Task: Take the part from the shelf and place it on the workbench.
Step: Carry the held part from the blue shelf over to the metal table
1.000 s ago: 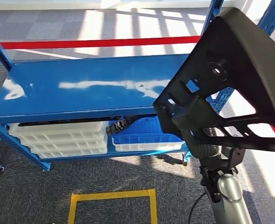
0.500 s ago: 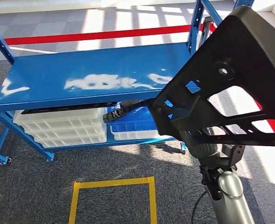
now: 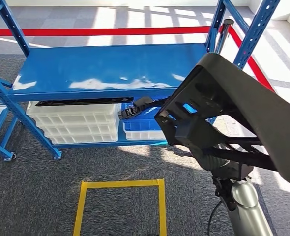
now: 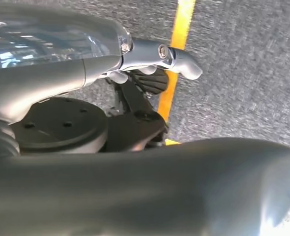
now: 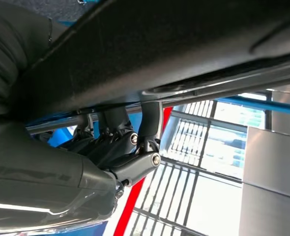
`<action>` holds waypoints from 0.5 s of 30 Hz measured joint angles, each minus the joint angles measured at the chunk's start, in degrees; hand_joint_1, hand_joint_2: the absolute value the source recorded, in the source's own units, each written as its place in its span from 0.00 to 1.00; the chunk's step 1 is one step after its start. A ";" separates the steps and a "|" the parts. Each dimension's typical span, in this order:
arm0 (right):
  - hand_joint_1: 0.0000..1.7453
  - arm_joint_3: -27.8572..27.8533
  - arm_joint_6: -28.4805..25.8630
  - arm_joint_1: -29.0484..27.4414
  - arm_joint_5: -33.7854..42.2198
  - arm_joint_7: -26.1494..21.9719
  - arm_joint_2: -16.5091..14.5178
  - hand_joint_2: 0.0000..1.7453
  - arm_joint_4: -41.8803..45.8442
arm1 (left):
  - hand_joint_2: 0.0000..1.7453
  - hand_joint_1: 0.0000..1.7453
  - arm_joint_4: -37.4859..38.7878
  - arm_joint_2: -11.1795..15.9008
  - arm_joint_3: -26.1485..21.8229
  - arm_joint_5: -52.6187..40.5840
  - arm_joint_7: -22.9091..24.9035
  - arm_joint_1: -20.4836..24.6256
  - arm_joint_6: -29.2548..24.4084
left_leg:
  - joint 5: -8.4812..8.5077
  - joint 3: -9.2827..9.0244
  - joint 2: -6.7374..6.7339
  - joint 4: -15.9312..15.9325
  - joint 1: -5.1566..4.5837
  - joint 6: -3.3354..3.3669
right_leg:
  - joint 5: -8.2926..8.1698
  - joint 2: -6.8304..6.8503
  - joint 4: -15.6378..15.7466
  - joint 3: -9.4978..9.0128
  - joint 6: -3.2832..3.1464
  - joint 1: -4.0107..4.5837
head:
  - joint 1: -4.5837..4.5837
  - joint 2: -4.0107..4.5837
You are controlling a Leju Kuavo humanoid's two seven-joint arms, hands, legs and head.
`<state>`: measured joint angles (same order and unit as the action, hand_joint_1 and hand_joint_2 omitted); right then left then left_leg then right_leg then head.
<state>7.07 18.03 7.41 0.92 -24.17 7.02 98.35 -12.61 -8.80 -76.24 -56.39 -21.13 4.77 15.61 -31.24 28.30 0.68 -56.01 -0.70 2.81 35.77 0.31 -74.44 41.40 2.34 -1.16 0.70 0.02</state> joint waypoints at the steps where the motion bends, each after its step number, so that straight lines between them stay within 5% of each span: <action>1: 1.00 0.10 0.01 -0.01 -0.01 -0.01 0.11 1.00 -0.12 | 1.00 0.00 0.00 0.00 0.00 0.00 0.01 -0.04 0.00 | 0.13 0.40 0.35 -0.30 -0.04 -0.04 | -0.60 -0.09 0.89 -1.18 0.01 0.00 | 0.00 0.00; 4: 1.00 0.45 0.11 0.10 -0.03 -0.11 0.37 1.00 -0.22 | 1.00 0.00 0.00 -0.03 0.00 0.00 0.02 0.06 0.00 | 0.10 1.48 1.65 -1.57 -0.11 -0.34 | -4.14 -2.23 11.39 -7.99 -0.31 -0.07 | 0.00 0.00; 7: 1.00 0.84 0.17 0.11 -0.03 -0.36 0.66 1.00 -0.24 | 1.00 0.00 0.00 -0.11 0.00 0.00 0.04 0.30 0.00 | 0.25 2.89 3.15 -2.61 0.00 -1.18 | -4.38 -3.76 15.34 -9.92 -0.86 -0.08 | 0.01 0.00; 10: 1.00 1.35 0.19 0.20 -0.04 -0.55 0.71 1.00 -0.22 | 1.00 0.00 0.00 -0.05 0.00 0.01 0.06 0.10 0.00 | -0.53 3.83 3.22 -3.82 0.09 -2.04 | -4.55 -1.88 15.53 -9.84 -1.57 -0.41 | 0.06 0.00; 13: 1.00 1.58 0.28 0.15 -0.09 -0.69 0.72 1.00 -0.21 | 1.00 0.00 0.00 -0.03 0.00 0.02 0.09 0.29 0.00 | -5.26 8.13 0.63 -12.66 0.60 -3.31 | -4.55 0.45 15.63 -9.76 -2.02 -0.62 | 0.15 0.00; 15: 1.00 1.68 0.45 0.03 -0.15 -0.83 0.75 1.00 -0.23 | 1.00 0.00 0.00 -0.03 0.00 0.02 0.14 0.17 0.00 | -6.91 10.94 0.12 -18.38 1.07 -3.89 | -4.51 1.97 15.62 -9.69 -2.04 -0.60 | 0.15 0.00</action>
<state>8.75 18.48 7.44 0.78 -25.00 7.78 98.12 -12.61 -8.83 -76.24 -56.37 -20.99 4.94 15.61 -38.15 39.24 0.80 -74.39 0.37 -1.08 31.25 2.28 -58.82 31.71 0.29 -1.76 0.85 0.02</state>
